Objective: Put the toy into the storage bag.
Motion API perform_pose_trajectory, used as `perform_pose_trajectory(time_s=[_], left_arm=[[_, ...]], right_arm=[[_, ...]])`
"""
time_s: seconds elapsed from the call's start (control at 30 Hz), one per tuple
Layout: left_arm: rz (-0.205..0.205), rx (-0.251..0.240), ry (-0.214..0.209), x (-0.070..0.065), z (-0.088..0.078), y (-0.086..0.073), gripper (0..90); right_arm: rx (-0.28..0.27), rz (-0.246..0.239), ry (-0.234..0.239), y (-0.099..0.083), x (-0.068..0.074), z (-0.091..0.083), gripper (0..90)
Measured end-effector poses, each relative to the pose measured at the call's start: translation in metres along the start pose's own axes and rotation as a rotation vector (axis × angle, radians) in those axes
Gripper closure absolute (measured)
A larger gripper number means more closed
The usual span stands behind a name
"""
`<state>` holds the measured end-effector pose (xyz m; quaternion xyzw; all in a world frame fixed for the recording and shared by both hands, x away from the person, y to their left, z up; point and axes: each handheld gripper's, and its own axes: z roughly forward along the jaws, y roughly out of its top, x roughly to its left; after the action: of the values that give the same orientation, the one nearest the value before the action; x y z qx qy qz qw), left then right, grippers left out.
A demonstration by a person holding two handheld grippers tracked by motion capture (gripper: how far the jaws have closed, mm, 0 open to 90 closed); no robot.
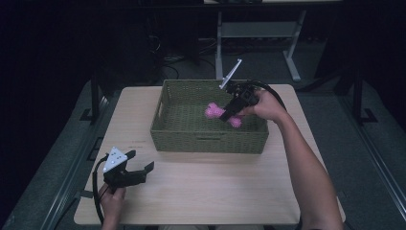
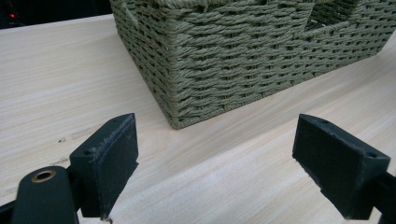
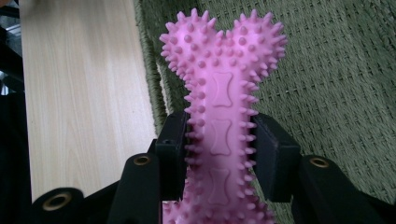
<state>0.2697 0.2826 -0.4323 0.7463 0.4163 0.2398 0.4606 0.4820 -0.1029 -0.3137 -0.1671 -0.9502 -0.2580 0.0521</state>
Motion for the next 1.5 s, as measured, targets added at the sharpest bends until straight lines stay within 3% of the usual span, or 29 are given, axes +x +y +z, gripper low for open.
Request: perform_pose_trajectory(time_s=[0.4, 0.67, 1.13, 1.5], left_arm=[[-0.010, -0.006, 0.003, 0.001, 0.000, 0.000, 13.8], [-0.015, -0.008, 0.005, 0.003, -0.002, -0.001, 13.9], [-0.017, -0.009, 0.004, 0.002, -0.003, -0.001, 13.8], [-0.015, -0.012, 0.005, 0.003, -0.003, -0.002, 13.8]], right_arm=[[0.019, 0.030, 0.015, -0.004, -0.017, 0.016, 57.7], [0.046, 0.029, 0.017, -0.003, -0.018, 0.025, 57.7], [0.052, 0.068, 0.026, -0.013, -0.024, 0.036, 57.6], [0.053, 0.068, 0.038, -0.011, -0.023, 0.042, 57.5]])
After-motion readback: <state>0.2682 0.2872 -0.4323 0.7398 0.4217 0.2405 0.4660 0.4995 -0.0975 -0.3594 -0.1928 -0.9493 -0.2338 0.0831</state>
